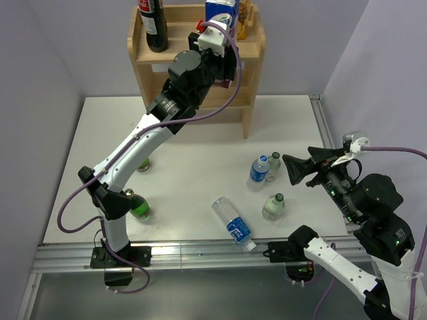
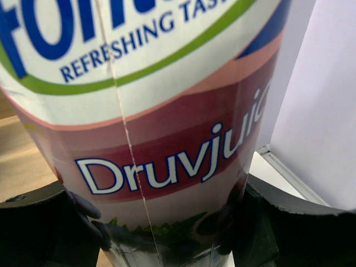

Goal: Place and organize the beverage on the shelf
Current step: Pick up the drink from the center of the board, then place the drink on the shelf.

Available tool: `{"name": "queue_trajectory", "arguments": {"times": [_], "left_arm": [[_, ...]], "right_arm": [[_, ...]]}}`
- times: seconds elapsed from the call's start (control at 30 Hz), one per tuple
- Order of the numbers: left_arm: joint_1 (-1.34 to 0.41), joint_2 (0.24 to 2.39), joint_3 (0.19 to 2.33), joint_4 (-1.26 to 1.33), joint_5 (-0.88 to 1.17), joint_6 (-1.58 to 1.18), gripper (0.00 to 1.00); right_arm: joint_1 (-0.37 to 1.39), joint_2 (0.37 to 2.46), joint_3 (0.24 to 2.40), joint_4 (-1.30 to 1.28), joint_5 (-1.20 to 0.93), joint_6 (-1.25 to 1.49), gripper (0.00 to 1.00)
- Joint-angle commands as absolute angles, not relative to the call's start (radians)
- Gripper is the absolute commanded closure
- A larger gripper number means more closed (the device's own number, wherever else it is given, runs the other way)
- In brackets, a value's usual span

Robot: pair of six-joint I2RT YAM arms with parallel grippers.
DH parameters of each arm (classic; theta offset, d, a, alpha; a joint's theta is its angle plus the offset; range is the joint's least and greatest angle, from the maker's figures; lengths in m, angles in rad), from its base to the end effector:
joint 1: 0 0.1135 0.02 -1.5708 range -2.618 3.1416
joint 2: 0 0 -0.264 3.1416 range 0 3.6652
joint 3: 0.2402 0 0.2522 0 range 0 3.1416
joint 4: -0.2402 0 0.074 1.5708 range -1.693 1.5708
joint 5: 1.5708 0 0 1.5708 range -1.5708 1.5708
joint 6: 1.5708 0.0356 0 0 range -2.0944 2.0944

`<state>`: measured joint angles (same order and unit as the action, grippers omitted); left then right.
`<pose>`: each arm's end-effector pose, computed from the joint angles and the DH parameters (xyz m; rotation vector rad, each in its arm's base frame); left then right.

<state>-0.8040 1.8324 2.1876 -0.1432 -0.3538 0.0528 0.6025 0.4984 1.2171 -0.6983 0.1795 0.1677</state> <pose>0.2879 -0.2810 0.5326 0.2890 1.3523 -0.3887 0.0382 0.0186 0.4484 -0.1969 1.5573 0.4689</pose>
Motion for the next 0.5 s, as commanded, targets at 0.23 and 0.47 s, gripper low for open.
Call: {"name": "queue_trajectory", "arguments": {"times": [0.23, 0.47], "left_arm": [[-0.811, 1.827, 2.381, 0.383, -0.347, 0.084, 1.00], [-0.805, 1.943, 2.529, 0.446, -0.345, 0.101, 1.00]], "right_arm": [[0.603, 0.492, 1.186, -0.696, 0.196, 0.183, 0.10], [0.603, 0.477, 1.158, -0.699, 0.193, 0.181, 0.10]]}}
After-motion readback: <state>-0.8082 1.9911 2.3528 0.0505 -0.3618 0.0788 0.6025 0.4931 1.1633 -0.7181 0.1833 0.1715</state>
